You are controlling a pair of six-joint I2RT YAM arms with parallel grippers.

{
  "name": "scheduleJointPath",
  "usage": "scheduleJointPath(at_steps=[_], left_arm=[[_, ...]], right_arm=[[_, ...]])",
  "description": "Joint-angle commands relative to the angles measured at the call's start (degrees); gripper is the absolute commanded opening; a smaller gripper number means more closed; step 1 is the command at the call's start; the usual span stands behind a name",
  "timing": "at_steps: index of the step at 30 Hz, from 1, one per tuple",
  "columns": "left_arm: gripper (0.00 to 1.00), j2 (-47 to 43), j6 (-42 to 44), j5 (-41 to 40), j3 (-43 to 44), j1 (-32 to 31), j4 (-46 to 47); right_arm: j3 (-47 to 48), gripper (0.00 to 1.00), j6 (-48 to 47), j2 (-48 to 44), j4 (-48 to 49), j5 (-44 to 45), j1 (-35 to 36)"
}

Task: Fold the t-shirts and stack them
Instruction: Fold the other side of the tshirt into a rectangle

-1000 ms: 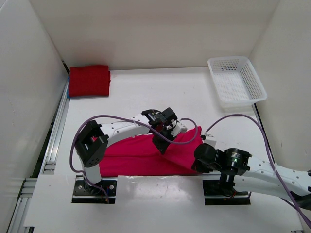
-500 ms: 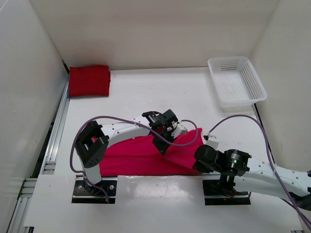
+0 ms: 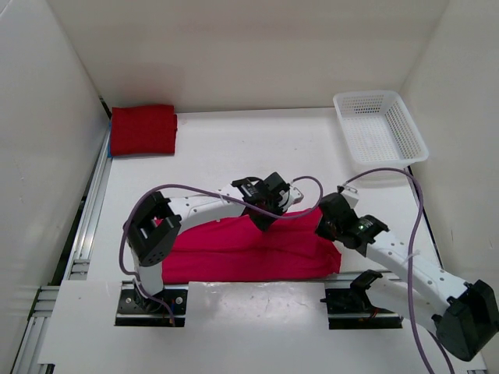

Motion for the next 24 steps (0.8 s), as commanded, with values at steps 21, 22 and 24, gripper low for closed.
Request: scheduleJointPath(at_steps=[21,22,24], left_arm=[[0.62,1.07,0.60,-11.13,5.56,0.76,-6.10],[0.65,-0.17,0.60,-11.83,5.56,1.37,-8.20],[0.67,-4.81,0.60,-13.32,2.76,4.96,-9.53]], right_arm=[[11.36,0.41,-16.00,16.46,4.66,-6.02,-11.42],[11.89,0.47,-16.00,16.46,4.66,-6.02,-12.29],[13.21,0.49,-16.52,17.06,4.66,-6.98,-13.61]])
